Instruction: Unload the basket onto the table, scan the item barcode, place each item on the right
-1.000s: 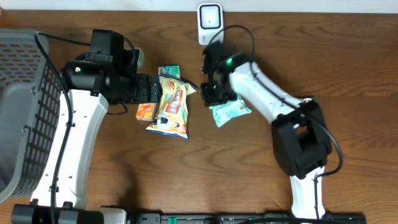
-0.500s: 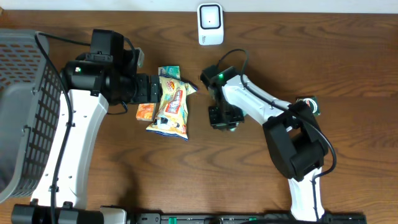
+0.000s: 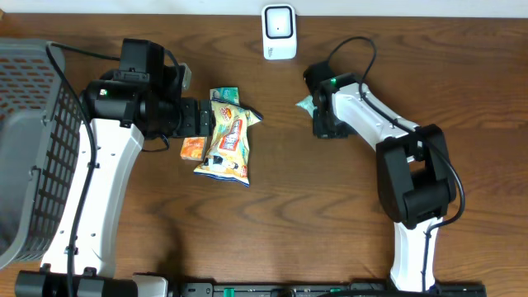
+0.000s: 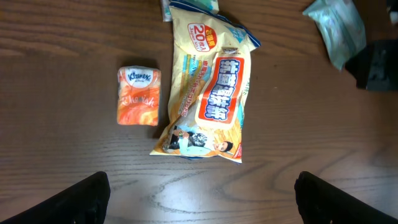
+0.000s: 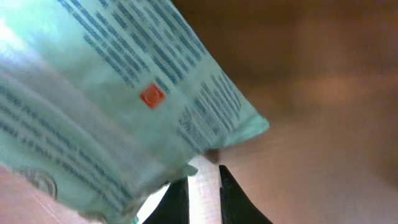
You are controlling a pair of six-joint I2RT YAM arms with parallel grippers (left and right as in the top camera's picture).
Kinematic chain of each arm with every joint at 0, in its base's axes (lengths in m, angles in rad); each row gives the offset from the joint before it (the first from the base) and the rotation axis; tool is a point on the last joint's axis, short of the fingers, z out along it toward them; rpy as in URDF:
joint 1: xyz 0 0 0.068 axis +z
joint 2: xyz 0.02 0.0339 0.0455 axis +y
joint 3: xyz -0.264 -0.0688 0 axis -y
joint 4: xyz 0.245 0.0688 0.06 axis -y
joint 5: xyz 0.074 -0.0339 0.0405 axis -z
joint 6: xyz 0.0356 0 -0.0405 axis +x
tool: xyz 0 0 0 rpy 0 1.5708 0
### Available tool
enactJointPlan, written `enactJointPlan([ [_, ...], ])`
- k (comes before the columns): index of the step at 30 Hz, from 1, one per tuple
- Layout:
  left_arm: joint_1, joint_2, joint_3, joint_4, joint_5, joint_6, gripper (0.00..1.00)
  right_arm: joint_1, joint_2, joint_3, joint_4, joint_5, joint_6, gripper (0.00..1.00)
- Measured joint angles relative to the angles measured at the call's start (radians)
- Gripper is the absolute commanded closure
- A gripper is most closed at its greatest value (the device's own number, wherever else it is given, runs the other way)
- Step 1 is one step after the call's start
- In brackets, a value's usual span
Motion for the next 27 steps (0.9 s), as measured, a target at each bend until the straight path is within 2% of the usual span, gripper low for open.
enactJointPlan([
  [5, 0.0, 0.0, 0.0, 0.0, 0.0, 0.0, 0.06, -0.021, -0.008, 0.01, 0.048, -0.121, -0.1, 0.73],
  [8, 0.0, 0.0, 0.0, 0.0, 0.0, 0.0, 0.06, -0.061, -0.071, 0.013, 0.05, -0.232, -0.103, 0.64],
  [14, 0.0, 0.0, 0.0, 0.0, 0.0, 0.0, 0.06, -0.201, -0.131, 0.032, 0.153, -0.494, -0.073, 0.68],
  [21, 0.0, 0.0, 0.0, 0.0, 0.0, 0.0, 0.06, -0.072, 0.01, 0.032, 0.176, -0.629, -0.079, 0.69],
  [27, 0.0, 0.0, 0.0, 0.0, 0.0, 0.0, 0.06, -0.061, 0.024, 0.031, 0.15, -0.591, -0.078, 0.7],
])
